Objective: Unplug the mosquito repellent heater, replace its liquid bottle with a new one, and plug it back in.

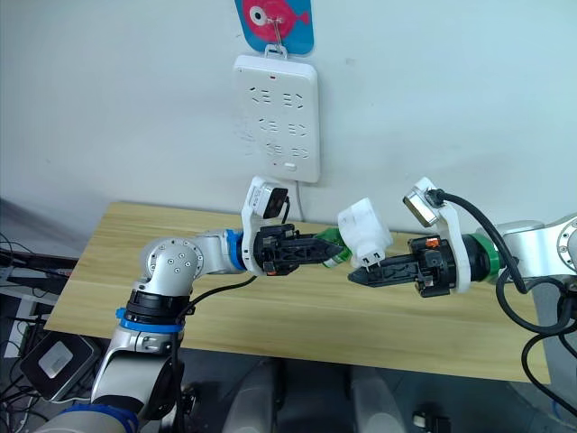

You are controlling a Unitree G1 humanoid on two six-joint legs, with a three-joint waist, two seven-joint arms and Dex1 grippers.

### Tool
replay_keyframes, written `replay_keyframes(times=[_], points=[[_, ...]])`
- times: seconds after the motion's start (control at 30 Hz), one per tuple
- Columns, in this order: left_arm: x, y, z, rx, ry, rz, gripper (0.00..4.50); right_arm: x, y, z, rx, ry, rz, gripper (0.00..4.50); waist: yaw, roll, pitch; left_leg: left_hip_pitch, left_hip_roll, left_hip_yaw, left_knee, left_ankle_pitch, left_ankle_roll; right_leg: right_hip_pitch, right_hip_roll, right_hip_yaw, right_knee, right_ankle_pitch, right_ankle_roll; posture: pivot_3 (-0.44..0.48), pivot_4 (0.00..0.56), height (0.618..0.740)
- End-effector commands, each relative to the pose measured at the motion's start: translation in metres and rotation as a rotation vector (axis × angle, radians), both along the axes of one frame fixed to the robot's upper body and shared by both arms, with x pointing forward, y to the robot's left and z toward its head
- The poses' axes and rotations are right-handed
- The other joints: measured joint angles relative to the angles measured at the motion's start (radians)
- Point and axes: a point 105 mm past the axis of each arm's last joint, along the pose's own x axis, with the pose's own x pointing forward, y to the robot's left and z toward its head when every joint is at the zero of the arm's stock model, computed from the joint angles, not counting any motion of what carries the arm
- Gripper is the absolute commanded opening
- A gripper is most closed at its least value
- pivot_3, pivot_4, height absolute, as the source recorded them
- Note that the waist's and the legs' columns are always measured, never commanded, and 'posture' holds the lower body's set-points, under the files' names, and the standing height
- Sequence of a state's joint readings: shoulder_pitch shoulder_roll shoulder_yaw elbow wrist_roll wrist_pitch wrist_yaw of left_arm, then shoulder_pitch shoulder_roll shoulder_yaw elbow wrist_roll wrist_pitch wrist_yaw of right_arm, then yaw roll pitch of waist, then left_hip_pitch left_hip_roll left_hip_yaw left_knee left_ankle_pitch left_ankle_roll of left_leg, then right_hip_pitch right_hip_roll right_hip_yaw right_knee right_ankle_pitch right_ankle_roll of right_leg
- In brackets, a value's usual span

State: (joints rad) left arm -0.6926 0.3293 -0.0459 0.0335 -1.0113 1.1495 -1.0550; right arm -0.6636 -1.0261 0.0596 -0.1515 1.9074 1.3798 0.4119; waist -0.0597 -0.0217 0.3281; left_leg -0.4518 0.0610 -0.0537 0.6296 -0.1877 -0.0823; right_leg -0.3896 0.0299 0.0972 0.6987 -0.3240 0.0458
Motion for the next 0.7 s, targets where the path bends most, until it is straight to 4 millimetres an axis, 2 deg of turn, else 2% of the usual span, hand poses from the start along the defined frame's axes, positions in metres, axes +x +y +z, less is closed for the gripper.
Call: replay_keyframes(times=[0.03, 0.2, 0.27, 0.3, 0.37, 0.43, 0.5, 0.6, 0.7], points=[[-0.014, -0.013, -0.014, 0.077, 0.011, -0.069, 2.31, 0.001, 0.006, 0.038, 0.147, -0.119, 0.014, 0.04, 0.000, 0.000, 0.000, 0.000, 0.000, 0.000, 0.000, 0.000, 0.000, 0.000, 0.000, 0.000, 0.000, 0.000, 0.000, -0.132, 0.320, 0.740], [-0.012, -0.012, -0.012, 0.072, 0.011, -0.063, 2.31, -0.001, 0.007, 0.035, 0.123, -0.121, 0.014, 0.04, 0.000, 0.000, 0.000, 0.000, 0.000, 0.000, 0.000, 0.000, 0.000, 0.000, 0.000, 0.000, 0.000, 0.000, 0.000, -0.130, 0.320, 0.740], [-0.009, -0.009, -0.008, 0.056, 0.028, -0.055, 2.31, -0.013, 0.004, 0.023, 0.018, -0.153, 0.022, 0.04, 0.000, 0.000, 0.000, 0.000, 0.000, 0.000, 0.000, 0.000, 0.000, 0.000, 0.000, 0.000, 0.000, 0.000, 0.000, -0.128, 0.321, 0.740], [-0.008, -0.006, -0.006, 0.049, 0.042, -0.057, 2.31, -0.014, 0.001, 0.009, -0.079, -0.213, 0.000, 0.04, 0.005, 0.000, 0.000, 0.000, 0.000, 0.000, 0.000, 0.000, 0.000, 0.000, 0.000, 0.000, 0.000, 0.000, 0.000, -0.127, 0.322, 0.740], [-0.011, 0.004, -0.003, 0.048, 0.069, -0.080, 2.31, -0.002, -0.013, -0.015, -0.257, -0.396, -0.074, 0.04, 0.007, 0.000, 0.000, -0.001, 0.000, -0.002, -0.001, 0.000, 0.000, 0.000, 0.000, -0.001, -0.001, 0.000, 0.000, -0.127, 0.323, 0.740], [-0.017, 0.016, -0.005, 0.073, 0.094, -0.113, 2.31, 0.008, -0.037, -0.036, -0.411, -0.688, -0.022, 0.60, 0.006, 0.000, 0.000, -0.001, 0.000, -0.002, -0.001, 0.000, 0.000, -0.001, 0.000, -0.002, -0.002, -0.003, 0.004, -0.132, 0.323, 0.740], [-0.022, 0.026, -0.009, 0.105, 0.112, -0.135, 2.31, 0.010, -0.053, -0.047, -0.474, -0.890, 0.088, 1.22, 0.002, 0.000, 0.000, 0.000, 0.000, -0.002, -0.001, 0.001, -0.001, -0.001, 0.001, -0.002, -0.002, -0.004, 0.006, -0.132, 0.323, 0.740], [-0.029, 0.040, -0.019, 0.168, 0.137, -0.162, 2.31, 0.027, -0.058, -0.036, -0.430, -1.349, 0.147, 2.34, -0.019, 0.000, 0.000, 0.002, 0.000, 0.000, 0.000, 0.001, -0.002, 0.000, 0.001, 0.000, -0.001, -0.004, 0.006, -0.136, 0.321, 0.740], [-0.030, 0.048, -0.026, 0.210, 0.146, -0.175, 2.31, 0.030, -0.051, -0.031, -0.360, -1.610, 0.238, 3.43, -0.031, 0.000, 0.001, 0.003, 0.001, 0.002, 0.000, 0.001, -0.001, 0.001, 0.001, 0.002, 0.000, -0.003, 0.005, -0.140, 0.319, 0.740]])
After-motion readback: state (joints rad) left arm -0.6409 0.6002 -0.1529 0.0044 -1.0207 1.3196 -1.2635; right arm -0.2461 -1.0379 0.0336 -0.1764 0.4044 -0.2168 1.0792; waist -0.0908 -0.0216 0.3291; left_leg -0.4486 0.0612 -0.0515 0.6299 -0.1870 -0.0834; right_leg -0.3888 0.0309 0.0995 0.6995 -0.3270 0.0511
